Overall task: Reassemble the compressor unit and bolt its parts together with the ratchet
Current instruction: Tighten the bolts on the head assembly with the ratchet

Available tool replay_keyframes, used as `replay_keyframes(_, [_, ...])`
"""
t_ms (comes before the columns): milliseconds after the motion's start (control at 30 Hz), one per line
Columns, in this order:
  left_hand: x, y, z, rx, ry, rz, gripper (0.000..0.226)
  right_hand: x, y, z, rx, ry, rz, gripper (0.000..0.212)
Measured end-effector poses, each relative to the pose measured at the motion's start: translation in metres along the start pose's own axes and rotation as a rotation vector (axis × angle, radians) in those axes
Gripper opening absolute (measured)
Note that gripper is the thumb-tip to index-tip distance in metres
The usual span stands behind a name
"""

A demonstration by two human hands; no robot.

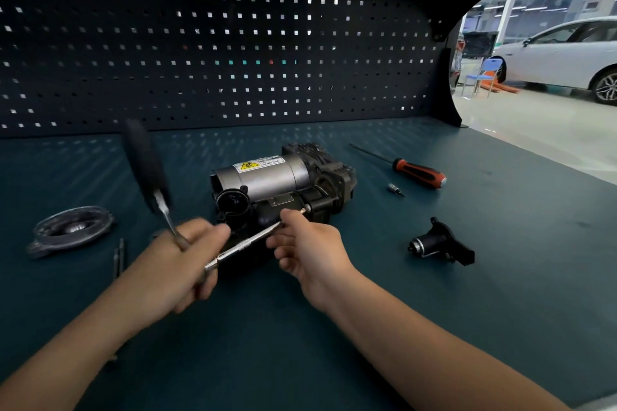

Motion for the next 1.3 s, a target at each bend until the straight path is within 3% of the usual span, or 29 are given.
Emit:
replay_keyframes(67, [-0.001, -0.004, 0.004, 0.518, 0.261, -0.013, 0.026, 0.0, 0.0, -0.001, -0.016, -0.007, -0.007, 0.028])
replay_keyframes(133, [-0.003, -0.002, 0.003, 0.595, 0.288, -0.018, 0.031, -0.001, -0.001, -0.001, -0.029, 0.001, 0.014, 0.03])
replay_keyframes(200, [-0.002, 0.001, -0.003, 0.19, 0.112, -0.028, 0.04, -0.003, -0.002, -0.001, -0.026, 0.015, 0.052, 0.032])
replay_keyframes(300, [0.0, 0.005, -0.005, -0.458, -0.316, 0.045, 0.051, -0.005, -0.002, 0.002, 0.007, 0.028, 0.099, 0.031])
replay_keyframes(400, [0.0, 0.007, -0.005, -0.73, -0.488, 0.071, 0.041, -0.005, -0.003, 0.003, 0.029, 0.023, 0.114, 0.026])
replay_keyframes(467, [0.001, 0.008, -0.004, -0.593, -0.384, 0.058, 0.043, -0.004, -0.004, 0.002, 0.008, 0.001, 0.092, 0.025])
replay_keyframes(600, [-0.002, 0.002, -0.001, 0.289, 0.185, -0.114, 0.019, -0.002, -0.001, 0.0, -0.016, -0.012, 0.035, 0.028])
replay_keyframes(667, [-0.004, 0.002, 0.0, 0.518, 0.292, -0.166, 0.024, -0.003, -0.001, -0.001, -0.012, -0.007, 0.042, 0.029])
replay_keyframes(733, [-0.007, 0.006, -0.006, 0.337, 0.223, -0.155, 0.034, -0.004, -0.001, 0.0, -0.009, 0.005, 0.076, 0.03])
replay_keyframes(867, [-0.004, 0.009, -0.013, -0.472, -0.301, 0.002, 0.057, -0.005, -0.002, 0.003, 0.03, 0.036, 0.15, 0.029])
replay_keyframes(933, [-0.003, 0.009, -0.01, -0.665, -0.453, 0.038, 0.049, -0.005, -0.003, 0.004, 0.061, 0.044, 0.16, 0.025])
replay_keyframes(1000, [-0.003, 0.009, -0.009, -0.706, -0.464, 0.047, 0.045, -0.004, -0.003, 0.003, 0.053, 0.024, 0.163, 0.023])
replay_keyframes(1067, [-0.002, 0.009, -0.007, -0.506, -0.299, 0.03, 0.048, -0.004, -0.002, 0.001, 0.038, 0.0, 0.146, 0.024])
replay_keyframes(1200, [-0.004, 0.002, 0.0, 0.411, 0.295, -0.127, 0.027, -0.004, 0.001, -0.001, 0.02, -0.031, 0.122, 0.027])
replay_keyframes(1267, [-0.005, 0.0, 0.002, 0.606, 0.362, -0.13, 0.03, -0.004, -0.001, 0.0, -0.038, -0.034, 0.127, 0.031])
replay_keyframes(1300, [-0.005, 0.001, 0.002, 0.531, 0.326, -0.12, 0.033, -0.004, -0.002, 0.0, -0.085, -0.034, 0.133, 0.033])
Point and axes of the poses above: each hand's wrist, its own x-axis towards the middle knuckle, its own y-axis out of the palm, z = x × y, the point moved 1 cm from there along x, towards the middle knuckle, and after that the axes turned 4 degrees about y, right-handed, at the moved point
